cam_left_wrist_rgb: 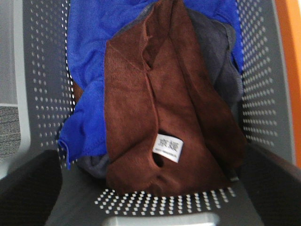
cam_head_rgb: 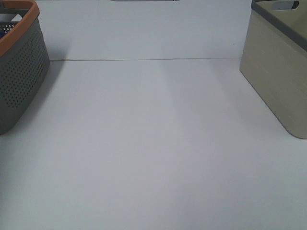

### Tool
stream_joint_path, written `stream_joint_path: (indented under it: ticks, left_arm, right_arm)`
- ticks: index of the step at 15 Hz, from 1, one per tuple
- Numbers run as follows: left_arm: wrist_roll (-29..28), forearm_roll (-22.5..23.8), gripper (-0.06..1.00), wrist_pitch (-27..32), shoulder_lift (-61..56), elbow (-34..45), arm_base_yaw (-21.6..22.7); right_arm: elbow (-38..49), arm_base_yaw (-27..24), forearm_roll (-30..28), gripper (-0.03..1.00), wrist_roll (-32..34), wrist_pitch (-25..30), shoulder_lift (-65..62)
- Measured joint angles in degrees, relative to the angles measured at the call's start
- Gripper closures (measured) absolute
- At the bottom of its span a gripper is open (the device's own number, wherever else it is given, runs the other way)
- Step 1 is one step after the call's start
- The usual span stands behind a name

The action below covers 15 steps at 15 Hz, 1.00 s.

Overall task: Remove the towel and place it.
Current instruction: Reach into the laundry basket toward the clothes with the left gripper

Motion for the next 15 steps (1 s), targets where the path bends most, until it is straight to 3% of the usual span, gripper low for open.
stream_joint_path:
  ticks: [5,10,15]
  left_arm:
    - [6.42,-2.92,-0.02,-10.6,12.66,-4.81,3.38]
    - [11.63,-9.68,0.06,-14.21,25.84,-13.01,3.38]
    - [17.99,-13.81,0.13,-14.61,28.99,-14.38,3.38]
  right_arm:
    - [0.0,0.0,0.0,0.34,0.0,0.0,0.0]
    - [0.0,0.0,0.0,0.34,0.0,0.0,0.0]
    - [0.0,0.0,0.0,0.34,0.0,0.0,0.0]
